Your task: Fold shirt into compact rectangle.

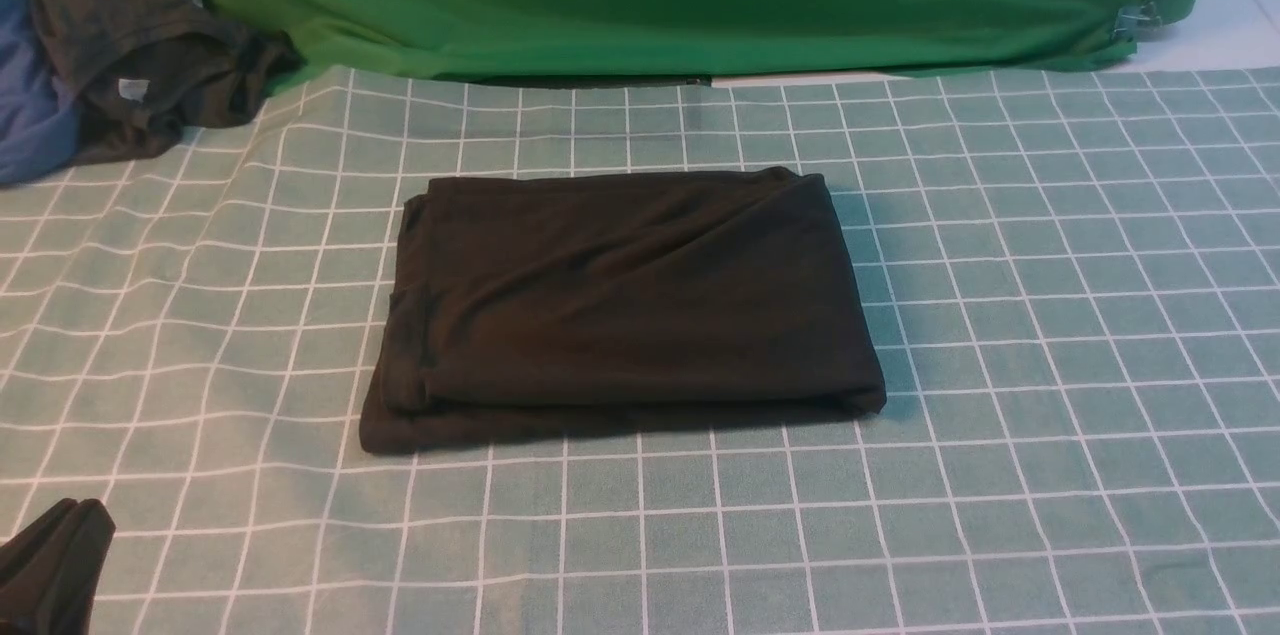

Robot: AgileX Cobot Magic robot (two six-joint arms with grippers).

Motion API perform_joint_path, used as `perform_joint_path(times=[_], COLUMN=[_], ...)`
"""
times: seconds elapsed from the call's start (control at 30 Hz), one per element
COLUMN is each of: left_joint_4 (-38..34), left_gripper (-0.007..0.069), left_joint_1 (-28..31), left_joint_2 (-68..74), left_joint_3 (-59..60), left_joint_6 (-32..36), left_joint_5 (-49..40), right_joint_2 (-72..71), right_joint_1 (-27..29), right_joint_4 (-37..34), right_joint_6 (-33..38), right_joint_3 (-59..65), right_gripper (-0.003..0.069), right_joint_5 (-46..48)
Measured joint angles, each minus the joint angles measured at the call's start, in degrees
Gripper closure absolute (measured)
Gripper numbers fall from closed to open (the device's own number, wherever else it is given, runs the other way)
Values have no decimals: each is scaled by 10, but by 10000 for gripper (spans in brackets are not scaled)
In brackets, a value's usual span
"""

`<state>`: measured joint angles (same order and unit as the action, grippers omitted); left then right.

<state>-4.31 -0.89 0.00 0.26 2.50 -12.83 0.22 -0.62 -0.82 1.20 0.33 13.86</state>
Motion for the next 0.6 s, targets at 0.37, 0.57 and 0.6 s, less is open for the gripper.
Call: perform_joint_path(times=[0.37,0.57,0.6], left_joint_4=[0,0,0], left_gripper=[613,613,613], left_joint_1=[0,0,0], left_joint_2=[0,0,0], left_joint_3=[0,0,0], left_joint_6=[0,0,0], left_joint_5=[0,0,0], right_joint_2=[0,0,0], right_joint_1=[0,0,0], right_joint_4=[2,2,2], right_joint_6=[-8,-8,-8], right_joint_3=[0,0,0], right_gripper=[420,420,420], right_joint_5=[-2,-2,-2])
